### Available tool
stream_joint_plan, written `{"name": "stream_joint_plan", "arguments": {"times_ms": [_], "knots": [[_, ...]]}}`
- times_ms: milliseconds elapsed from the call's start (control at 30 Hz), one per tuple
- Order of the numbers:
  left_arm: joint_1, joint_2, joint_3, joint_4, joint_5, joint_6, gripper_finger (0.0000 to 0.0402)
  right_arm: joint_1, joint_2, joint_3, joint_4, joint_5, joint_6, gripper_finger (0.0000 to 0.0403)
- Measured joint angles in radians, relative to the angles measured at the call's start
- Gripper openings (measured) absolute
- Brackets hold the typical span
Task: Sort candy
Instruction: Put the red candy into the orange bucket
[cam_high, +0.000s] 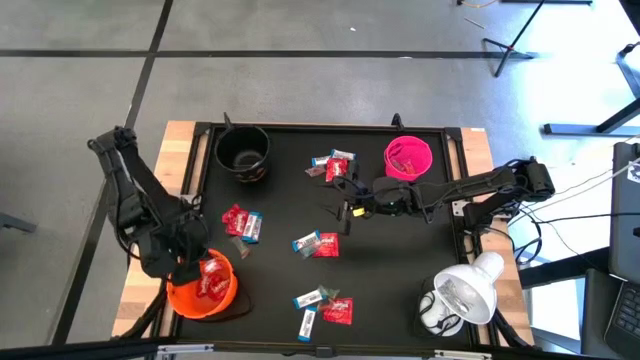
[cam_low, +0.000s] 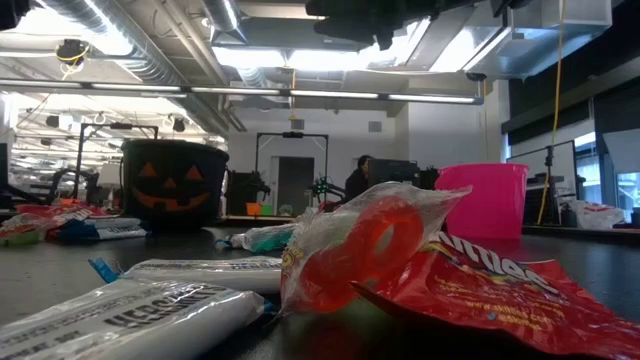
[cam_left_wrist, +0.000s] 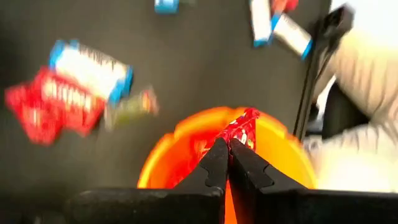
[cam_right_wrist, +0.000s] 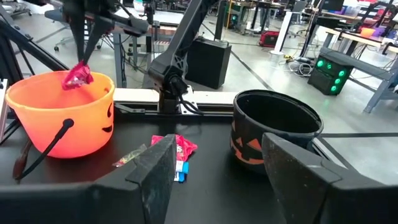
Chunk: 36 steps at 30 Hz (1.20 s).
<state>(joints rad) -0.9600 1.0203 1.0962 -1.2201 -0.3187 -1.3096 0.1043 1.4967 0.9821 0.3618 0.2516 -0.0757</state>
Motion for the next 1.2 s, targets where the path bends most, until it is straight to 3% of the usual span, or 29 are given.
{"name": "stream_joint_plan", "arguments": {"times_ms": [267, 433, 733, 833, 1067, 1200], "knots": [[-0.049, 0.053, 0.0, 0.001, 0.065, -0.102, 0.0004, 0.0, 0.0, 0.0, 0.0, 0.0, 0.0, 0.0232], [-0.052, 0.069, 0.0, 0.001, 0.066, -0.105, 0.0035, 0.0, 0.0, 0.0, -0.02, -0.008, 0.004, 0.0232], [-0.051, 0.06, 0.0, 0.0, 0.056, -0.096, 0.0112, 0.001, 0.027, 0.0, -0.264, -0.189, 0.112, 0.0232], [-0.051, 0.033, 0.0, 0.031, -0.094, -0.034, 0.0117, 0.002, 0.066, 0.001, -0.32, -0.262, 0.155, 0.0232], [-0.083, 0.015, -0.011, 0.174, -0.654, 0.365, 0.0115, 0.002, 0.223, 0.001, -0.382, -0.36, 0.208, 0.0232], [-0.097, -0.032, -0.092, 0.194, -0.735, 0.368, 0.0115, 0.001, 0.305, 0.0, -0.4, -0.36, 0.21, 0.0232]]}}
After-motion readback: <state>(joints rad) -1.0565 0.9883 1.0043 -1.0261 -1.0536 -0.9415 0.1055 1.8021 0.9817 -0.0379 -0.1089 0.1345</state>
